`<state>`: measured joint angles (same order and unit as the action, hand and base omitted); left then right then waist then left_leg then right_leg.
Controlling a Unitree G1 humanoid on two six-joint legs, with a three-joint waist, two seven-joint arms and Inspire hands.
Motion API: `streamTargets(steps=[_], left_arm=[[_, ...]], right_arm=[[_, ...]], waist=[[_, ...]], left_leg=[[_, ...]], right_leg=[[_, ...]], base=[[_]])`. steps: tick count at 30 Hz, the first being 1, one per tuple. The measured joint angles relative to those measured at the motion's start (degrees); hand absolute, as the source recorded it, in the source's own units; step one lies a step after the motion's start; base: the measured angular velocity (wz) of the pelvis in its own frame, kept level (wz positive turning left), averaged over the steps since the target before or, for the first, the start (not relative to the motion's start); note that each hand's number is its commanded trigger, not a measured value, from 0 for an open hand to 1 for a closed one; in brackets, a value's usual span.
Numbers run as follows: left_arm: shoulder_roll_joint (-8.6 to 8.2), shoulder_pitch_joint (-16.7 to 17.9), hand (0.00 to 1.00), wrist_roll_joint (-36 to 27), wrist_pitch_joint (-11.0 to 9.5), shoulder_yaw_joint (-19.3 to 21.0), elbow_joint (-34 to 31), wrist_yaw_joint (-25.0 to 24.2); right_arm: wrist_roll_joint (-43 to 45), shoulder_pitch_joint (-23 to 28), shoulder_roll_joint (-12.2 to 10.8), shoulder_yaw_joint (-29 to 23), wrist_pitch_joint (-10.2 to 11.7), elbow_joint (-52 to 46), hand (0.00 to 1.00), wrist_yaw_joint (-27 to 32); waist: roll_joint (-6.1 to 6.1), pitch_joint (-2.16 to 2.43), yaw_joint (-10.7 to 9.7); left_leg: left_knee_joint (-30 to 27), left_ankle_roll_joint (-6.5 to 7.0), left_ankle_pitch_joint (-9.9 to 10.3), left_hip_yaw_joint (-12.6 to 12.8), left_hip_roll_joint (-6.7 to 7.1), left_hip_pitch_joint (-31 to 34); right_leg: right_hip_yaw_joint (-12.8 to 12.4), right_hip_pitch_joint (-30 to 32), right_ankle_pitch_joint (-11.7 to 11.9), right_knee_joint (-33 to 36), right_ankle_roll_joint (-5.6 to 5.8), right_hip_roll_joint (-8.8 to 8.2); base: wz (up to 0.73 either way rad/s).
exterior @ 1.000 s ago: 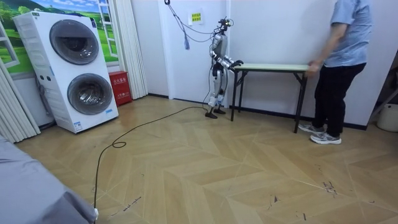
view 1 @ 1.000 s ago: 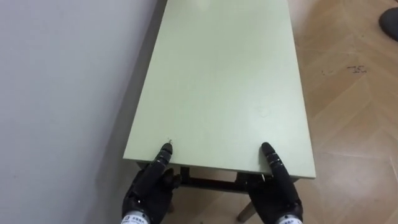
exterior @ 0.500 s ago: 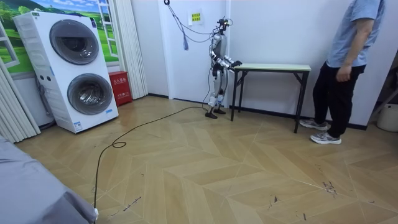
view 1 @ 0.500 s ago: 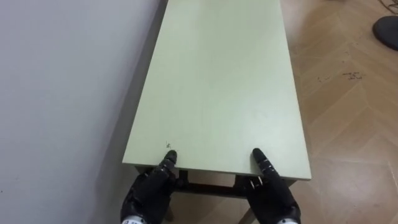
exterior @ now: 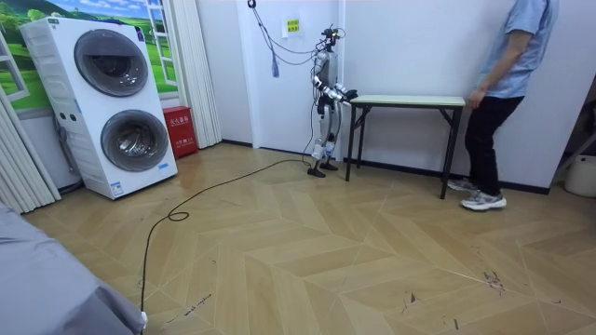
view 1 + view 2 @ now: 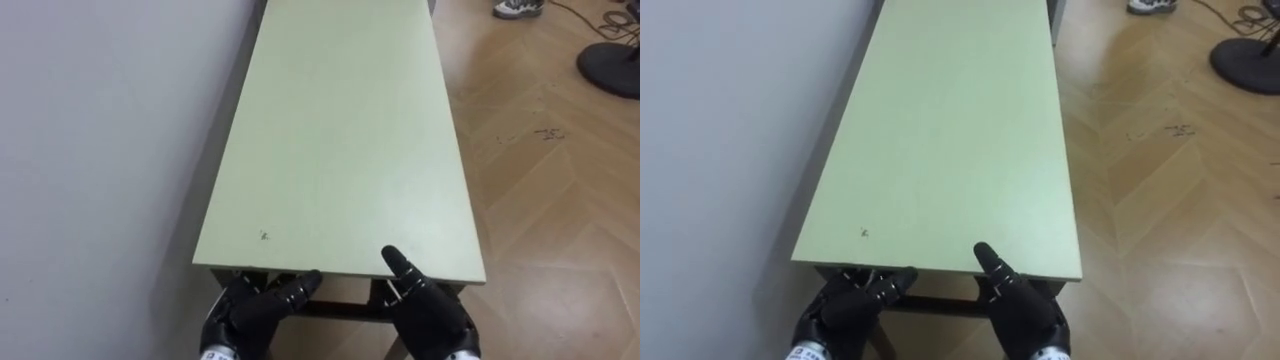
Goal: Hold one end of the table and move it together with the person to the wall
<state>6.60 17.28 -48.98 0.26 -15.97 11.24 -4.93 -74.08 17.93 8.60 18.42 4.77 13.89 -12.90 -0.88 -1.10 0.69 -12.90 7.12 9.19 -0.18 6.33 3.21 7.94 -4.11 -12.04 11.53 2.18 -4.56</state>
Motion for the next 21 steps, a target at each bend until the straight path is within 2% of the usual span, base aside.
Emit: streamTargets(steps=[7,10,13,16,19,21], left_arm=[[0.62,-0.01,0.00,2.42,-0.12,-0.04,0.35,-0.66],[0.62,-0.02,0.00,2.42,-0.31,-0.06,1.30,-1.15],[1.19,0.00,0.00,2.45,-0.33,-0.35,2.09,-2.39],[1.38,0.00,0.00,6.46,-0.35,-0.87,2.40,-3.79],[2.17,0.01,0.00,10.12,-0.35,-1.08,3.25,-6.08],[2.88,0.03,0.00,11.10,-0.31,-1.17,4.60,-7.07]], right_arm=[[0.17,-0.01,0.01,-0.12,-0.08,1.02,0.00,-2.80],[3.05,0.00,-0.02,-0.79,-0.46,1.33,0.00,-3.72],[8.06,-0.20,0.23,-1.16,-0.61,2.80,0.00,-6.70],[17.27,-0.65,0.50,-1.04,-0.83,4.28,0.00,-8.24],[25.77,-0.76,0.55,-0.98,-1.27,4.69,0.00,-10.38],[33.97,-1.77,0.89,-1.15,-1.89,6.10,0.00,-11.10]], waist=[[-0.12,-0.16,-0.15],[0.22,-0.33,-0.27],[0.46,-0.42,-0.41],[0.45,-0.39,-0.34],[0.23,-0.17,-0.27],[-0.10,0.29,-0.32]], left_leg=[[0.14,0.00,0.01,-0.01,0.00,0.04],[0.09,0.00,0.01,0.01,0.01,0.06],[0.36,-0.02,0.02,-0.13,0.04,0.38],[0.23,-0.03,0.03,-0.51,0.09,1.04],[0.19,-0.03,0.02,-0.84,0.20,1.11],[-0.11,-0.02,0.02,-0.79,0.19,0.98]], right_leg=[[0.06,0.14,0.00,-0.11,0.00,0.00],[0.18,0.04,0.00,-0.42,0.00,0.00],[0.19,-0.07,0.04,-0.83,-0.04,0.03],[0.43,0.23,0.04,-0.88,-0.04,0.05],[0.73,0.39,0.04,-0.90,-0.04,0.05],[0.10,0.40,0.04,-0.92,-0.04,0.06]], base=[[0.00],[0.00],[0.02],[0.08],[0.05],[0.00]])
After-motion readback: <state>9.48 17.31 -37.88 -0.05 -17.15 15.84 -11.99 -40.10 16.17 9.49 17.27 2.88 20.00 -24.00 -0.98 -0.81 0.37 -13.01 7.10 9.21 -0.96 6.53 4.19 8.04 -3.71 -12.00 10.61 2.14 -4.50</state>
